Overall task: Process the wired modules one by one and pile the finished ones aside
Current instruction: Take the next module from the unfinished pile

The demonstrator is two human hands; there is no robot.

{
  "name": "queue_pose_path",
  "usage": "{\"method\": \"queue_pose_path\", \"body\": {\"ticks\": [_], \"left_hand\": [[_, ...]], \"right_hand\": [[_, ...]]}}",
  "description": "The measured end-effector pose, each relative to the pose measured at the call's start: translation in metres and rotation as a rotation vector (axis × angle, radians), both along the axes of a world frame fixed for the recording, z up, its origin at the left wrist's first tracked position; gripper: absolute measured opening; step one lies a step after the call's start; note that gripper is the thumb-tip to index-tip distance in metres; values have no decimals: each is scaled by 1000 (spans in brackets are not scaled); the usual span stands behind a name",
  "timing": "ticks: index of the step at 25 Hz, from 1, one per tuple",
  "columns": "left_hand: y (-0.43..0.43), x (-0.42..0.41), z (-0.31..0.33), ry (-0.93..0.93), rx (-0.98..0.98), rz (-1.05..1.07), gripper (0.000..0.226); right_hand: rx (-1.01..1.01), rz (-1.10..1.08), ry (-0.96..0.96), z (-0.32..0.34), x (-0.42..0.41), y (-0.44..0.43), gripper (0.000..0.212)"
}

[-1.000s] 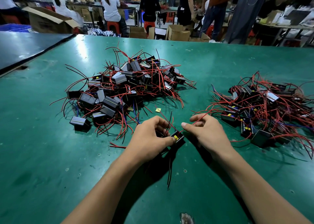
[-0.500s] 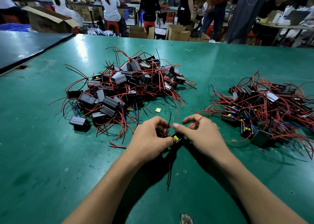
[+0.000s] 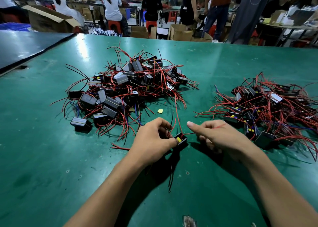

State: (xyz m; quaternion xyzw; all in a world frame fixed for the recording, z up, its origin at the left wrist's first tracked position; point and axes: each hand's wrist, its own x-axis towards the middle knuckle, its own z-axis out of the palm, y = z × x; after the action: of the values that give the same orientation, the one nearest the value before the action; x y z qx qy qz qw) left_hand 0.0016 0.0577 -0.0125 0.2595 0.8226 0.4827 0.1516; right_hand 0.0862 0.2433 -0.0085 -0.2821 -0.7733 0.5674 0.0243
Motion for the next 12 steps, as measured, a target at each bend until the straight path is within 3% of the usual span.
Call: {"method": "queue_pose_path", "body": {"ticks": [2,5,8,12], "left_hand": [[0,0,-1,3,-4,3,32],[0,-1,-2,14,-3,7,30],[1,-1,-2,21,4,10,29],[1,-1,-2,14,1,12,31]], "right_hand": [[-54,236,-182,7,12,6,52],[-268,397,-34,3,9,-4,42],[-350,205,194,-9,-8,-19,28],[-204,39,224,-19,-14,-17,19]]}}
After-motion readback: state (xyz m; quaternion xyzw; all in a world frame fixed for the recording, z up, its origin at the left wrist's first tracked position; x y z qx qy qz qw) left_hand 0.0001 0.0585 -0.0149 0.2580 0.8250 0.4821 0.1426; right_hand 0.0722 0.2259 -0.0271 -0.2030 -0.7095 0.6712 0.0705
